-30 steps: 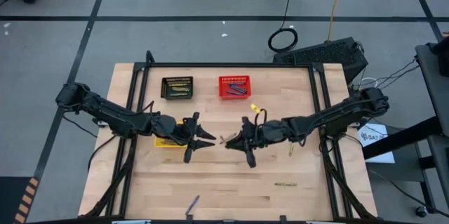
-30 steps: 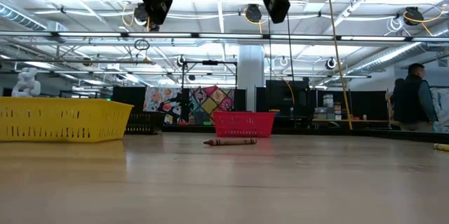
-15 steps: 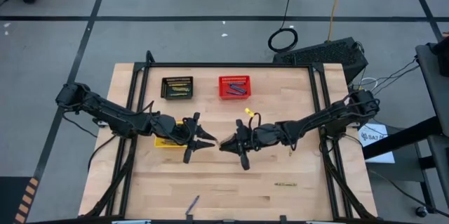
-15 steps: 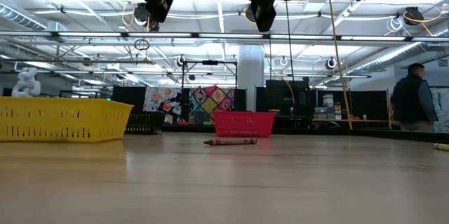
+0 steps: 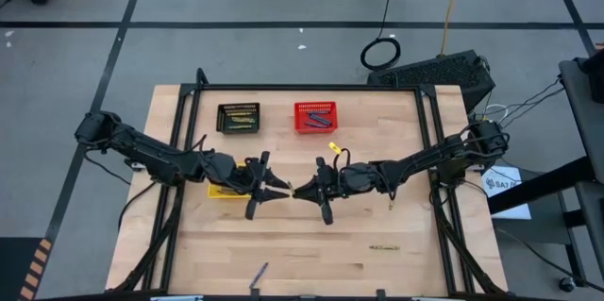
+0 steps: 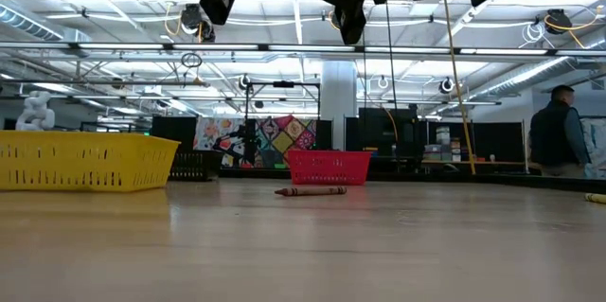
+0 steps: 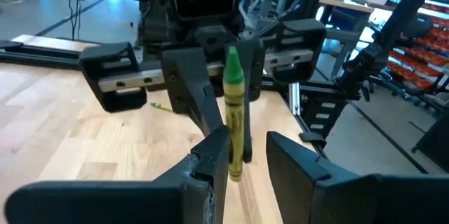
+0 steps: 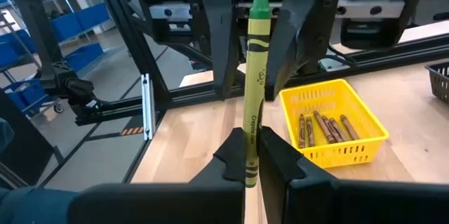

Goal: Sort crayons
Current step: Put the green crayon into the black basket

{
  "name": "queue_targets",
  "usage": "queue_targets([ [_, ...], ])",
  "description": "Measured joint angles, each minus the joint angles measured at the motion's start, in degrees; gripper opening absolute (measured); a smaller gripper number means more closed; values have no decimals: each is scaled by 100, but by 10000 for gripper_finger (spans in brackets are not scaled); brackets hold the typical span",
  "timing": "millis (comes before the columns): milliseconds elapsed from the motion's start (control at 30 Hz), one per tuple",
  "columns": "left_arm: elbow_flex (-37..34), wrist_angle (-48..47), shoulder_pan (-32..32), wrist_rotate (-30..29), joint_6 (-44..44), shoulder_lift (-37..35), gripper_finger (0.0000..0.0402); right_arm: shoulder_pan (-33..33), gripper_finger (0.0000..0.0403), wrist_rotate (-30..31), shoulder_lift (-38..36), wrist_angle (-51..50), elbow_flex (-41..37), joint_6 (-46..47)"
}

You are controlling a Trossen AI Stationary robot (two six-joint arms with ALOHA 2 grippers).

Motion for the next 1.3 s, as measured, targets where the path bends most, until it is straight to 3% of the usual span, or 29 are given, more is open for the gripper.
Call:
queue_targets([
  [167,0,43,157,-6,-419,0,100,-2,0,2,0,48,0,-26],
  [667,0,339,298,389,-399,1,100,-133,0,-24,0,54,0,-35],
  [933,4,852,457,595,-440,415,97,-142,0,2,0,55,0,-21],
  [1300,4,935,469,610,-381,546,12,-140,0,-7,0,38,0,-6],
])
